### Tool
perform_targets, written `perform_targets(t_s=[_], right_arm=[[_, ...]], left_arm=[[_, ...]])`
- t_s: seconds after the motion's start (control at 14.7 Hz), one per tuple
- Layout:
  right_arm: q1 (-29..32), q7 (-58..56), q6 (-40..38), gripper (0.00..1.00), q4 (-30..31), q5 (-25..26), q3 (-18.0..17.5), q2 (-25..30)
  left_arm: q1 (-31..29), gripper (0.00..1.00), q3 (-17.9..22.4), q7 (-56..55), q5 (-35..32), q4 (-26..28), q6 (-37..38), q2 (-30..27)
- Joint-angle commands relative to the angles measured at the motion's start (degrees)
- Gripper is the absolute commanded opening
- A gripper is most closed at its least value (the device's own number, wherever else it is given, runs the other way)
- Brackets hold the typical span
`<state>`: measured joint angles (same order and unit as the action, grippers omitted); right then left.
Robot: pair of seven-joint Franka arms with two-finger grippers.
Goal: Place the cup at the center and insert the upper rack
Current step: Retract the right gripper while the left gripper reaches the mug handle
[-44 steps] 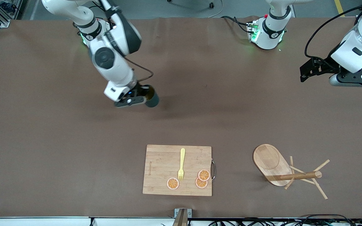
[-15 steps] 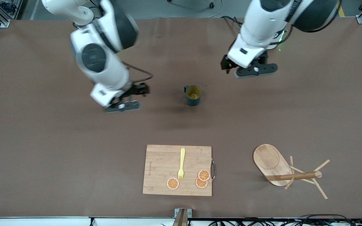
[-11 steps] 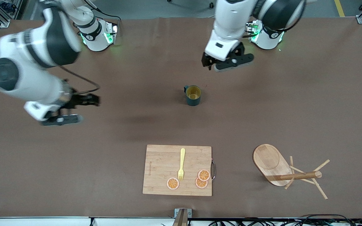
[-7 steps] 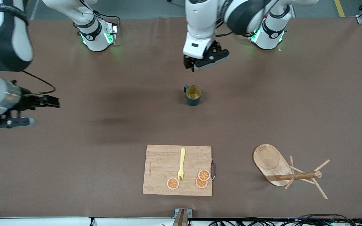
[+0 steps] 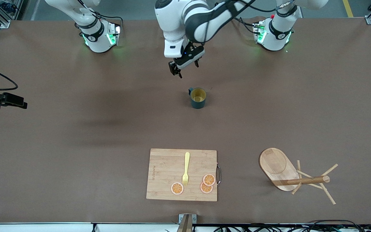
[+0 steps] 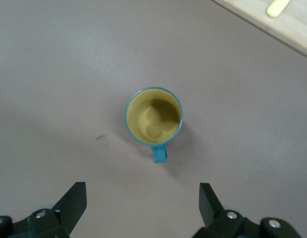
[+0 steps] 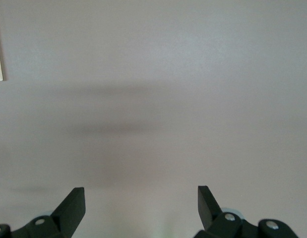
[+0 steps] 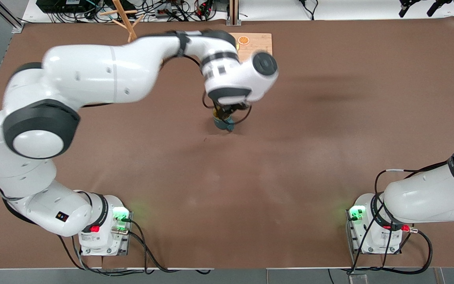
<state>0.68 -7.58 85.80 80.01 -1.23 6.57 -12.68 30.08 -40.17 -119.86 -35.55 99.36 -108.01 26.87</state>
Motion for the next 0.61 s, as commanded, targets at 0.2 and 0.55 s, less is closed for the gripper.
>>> perform_targets(t_s=[0.2,0.55], right_arm=[[0.99,0.37,-4.67,1.0,-0.91,0.09,-1.39,1.34],[0.55,0.37,-4.59,1.0,7.08,0.26,-1.39,9.6]], left_arm=[[8.4,1.0,3.58,-20.39,-14.53,-4.53,1.66,10.65],[25.0,0.95,21.41,-31.21,-16.22,-4.88,2.1,13.55]])
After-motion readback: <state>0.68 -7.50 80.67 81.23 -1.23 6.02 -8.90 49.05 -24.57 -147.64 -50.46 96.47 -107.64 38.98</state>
